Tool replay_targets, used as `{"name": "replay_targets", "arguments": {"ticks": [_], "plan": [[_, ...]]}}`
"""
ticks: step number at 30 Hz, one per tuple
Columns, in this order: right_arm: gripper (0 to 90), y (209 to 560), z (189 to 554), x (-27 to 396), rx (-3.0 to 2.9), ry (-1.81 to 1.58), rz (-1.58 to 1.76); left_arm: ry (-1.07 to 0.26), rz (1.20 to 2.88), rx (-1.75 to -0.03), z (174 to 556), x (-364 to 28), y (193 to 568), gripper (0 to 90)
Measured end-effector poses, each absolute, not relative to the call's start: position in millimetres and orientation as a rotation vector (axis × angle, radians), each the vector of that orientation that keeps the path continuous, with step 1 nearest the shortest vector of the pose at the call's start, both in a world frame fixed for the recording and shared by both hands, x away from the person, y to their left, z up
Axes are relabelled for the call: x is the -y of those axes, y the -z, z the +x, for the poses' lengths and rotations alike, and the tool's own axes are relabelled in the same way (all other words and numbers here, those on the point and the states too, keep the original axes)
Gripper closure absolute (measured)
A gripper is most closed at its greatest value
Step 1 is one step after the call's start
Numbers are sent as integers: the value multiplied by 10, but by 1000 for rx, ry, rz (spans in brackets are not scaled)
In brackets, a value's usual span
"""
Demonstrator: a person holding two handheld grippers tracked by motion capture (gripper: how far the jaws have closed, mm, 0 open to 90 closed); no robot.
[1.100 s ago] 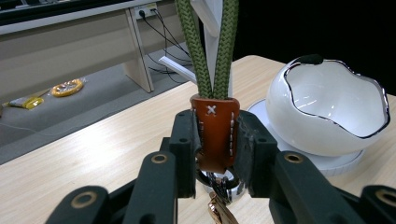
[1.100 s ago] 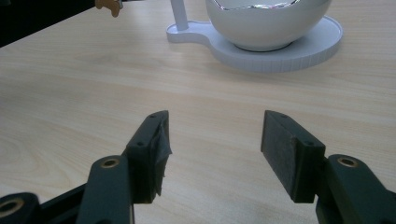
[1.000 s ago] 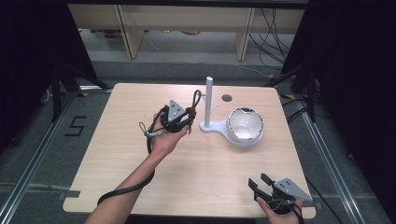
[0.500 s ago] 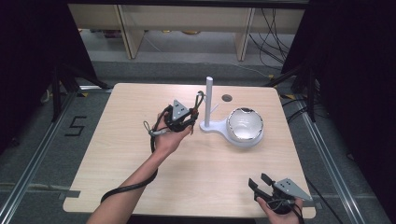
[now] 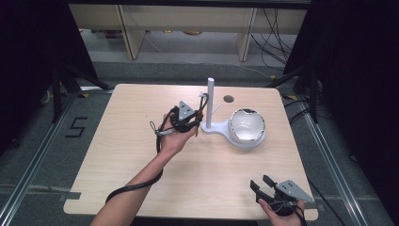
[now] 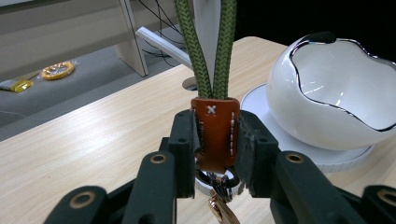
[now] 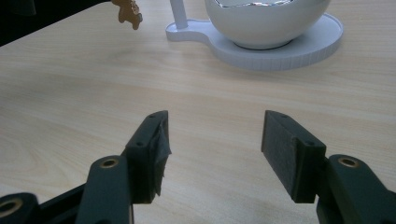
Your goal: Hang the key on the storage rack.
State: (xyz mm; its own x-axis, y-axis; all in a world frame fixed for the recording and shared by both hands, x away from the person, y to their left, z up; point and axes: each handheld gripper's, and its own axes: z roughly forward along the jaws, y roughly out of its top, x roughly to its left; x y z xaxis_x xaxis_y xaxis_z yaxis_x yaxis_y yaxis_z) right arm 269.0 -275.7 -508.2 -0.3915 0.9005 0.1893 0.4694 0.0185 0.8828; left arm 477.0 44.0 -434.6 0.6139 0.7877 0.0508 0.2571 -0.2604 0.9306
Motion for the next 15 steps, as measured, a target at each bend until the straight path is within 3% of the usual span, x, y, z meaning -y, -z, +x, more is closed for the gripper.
{"name": "replay_targets", "arguments": {"ticks": [15], "plan": [[423,5101,2703,2750,-1861,-1362,1383,-637,1829,-853,4832,-350,4372,687]]}}
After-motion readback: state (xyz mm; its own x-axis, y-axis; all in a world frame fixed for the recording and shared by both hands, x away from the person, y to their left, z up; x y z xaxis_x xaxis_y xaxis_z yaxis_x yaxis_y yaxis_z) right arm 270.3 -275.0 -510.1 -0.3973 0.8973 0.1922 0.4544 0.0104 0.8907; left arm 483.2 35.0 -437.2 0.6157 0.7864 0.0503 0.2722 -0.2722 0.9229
